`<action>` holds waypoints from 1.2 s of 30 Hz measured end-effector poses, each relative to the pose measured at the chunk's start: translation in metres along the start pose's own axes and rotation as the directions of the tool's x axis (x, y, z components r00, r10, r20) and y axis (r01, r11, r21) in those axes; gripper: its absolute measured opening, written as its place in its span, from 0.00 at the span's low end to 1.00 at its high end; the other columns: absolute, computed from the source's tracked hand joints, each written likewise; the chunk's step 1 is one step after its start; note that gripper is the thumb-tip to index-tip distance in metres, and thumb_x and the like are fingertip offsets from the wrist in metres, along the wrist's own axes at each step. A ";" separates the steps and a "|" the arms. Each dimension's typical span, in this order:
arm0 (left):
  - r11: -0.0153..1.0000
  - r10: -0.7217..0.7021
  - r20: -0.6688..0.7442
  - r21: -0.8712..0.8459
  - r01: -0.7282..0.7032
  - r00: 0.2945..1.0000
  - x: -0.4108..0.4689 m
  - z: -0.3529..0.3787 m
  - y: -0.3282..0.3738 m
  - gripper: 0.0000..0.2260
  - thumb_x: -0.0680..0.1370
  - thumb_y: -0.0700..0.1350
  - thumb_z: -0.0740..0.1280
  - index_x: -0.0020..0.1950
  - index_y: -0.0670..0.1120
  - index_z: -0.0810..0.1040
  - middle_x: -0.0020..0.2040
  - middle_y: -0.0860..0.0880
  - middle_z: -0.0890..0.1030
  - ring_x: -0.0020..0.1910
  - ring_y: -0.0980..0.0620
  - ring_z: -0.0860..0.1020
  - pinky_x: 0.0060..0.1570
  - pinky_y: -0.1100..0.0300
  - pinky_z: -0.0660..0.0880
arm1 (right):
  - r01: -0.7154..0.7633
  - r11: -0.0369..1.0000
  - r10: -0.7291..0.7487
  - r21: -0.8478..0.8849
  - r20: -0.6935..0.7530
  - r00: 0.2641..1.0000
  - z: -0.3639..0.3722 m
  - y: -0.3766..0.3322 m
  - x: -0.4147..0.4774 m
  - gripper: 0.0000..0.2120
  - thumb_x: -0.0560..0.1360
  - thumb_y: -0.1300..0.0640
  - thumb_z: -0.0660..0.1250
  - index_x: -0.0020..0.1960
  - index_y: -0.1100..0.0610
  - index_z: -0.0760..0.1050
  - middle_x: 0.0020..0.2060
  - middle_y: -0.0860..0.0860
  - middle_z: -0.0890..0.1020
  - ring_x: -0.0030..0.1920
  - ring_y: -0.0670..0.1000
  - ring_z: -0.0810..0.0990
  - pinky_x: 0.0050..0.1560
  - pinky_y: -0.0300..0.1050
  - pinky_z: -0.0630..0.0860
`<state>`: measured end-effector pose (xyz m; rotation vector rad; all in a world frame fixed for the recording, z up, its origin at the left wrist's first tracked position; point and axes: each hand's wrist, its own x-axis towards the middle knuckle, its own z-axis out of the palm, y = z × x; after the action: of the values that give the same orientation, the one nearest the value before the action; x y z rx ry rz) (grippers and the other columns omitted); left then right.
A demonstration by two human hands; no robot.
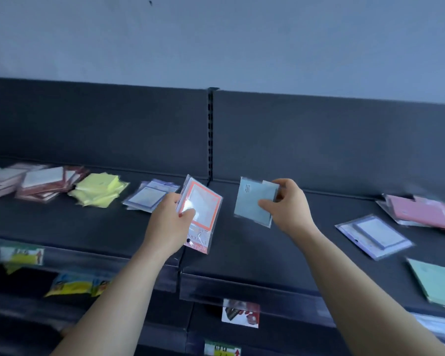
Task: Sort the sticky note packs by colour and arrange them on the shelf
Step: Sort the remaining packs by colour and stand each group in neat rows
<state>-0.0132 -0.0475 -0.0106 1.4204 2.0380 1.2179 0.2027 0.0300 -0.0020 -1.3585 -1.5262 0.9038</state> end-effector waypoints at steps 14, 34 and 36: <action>0.984 -0.153 -0.357 0.034 0.177 0.921 0.026 -0.091 -0.071 0.12 0.81 0.41 0.60 0.64 0.45 0.72 0.58 0.49 0.78 0.51 0.49 0.75 0.39 0.60 0.68 | 0.131 0.990 -0.139 0.047 0.290 0.947 0.141 -0.042 0.040 0.07 0.72 0.61 0.71 0.48 0.55 0.74 0.44 0.47 0.81 0.45 0.49 0.81 0.38 0.41 0.78; 0.990 -0.106 -0.471 0.030 0.136 0.876 0.093 -0.302 -0.217 0.11 0.82 0.44 0.61 0.62 0.44 0.73 0.55 0.50 0.78 0.51 0.50 0.77 0.38 0.64 0.71 | 0.044 0.968 -0.134 0.248 0.357 0.924 0.376 -0.156 0.016 0.14 0.78 0.63 0.63 0.62 0.53 0.68 0.54 0.52 0.78 0.46 0.51 0.82 0.33 0.48 0.82; 0.989 -0.098 -0.477 0.047 0.137 0.873 0.102 -0.327 -0.232 0.11 0.82 0.43 0.60 0.63 0.43 0.73 0.56 0.49 0.77 0.50 0.52 0.75 0.36 0.67 0.67 | 0.051 0.971 -0.131 0.232 0.342 0.931 0.403 -0.164 0.012 0.15 0.77 0.65 0.63 0.61 0.54 0.69 0.54 0.52 0.79 0.47 0.51 0.82 0.37 0.48 0.82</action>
<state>-0.4191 -0.1273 0.0000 1.0793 2.4767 1.5653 -0.2321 0.0327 0.0104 -0.9922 -1.6843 1.2700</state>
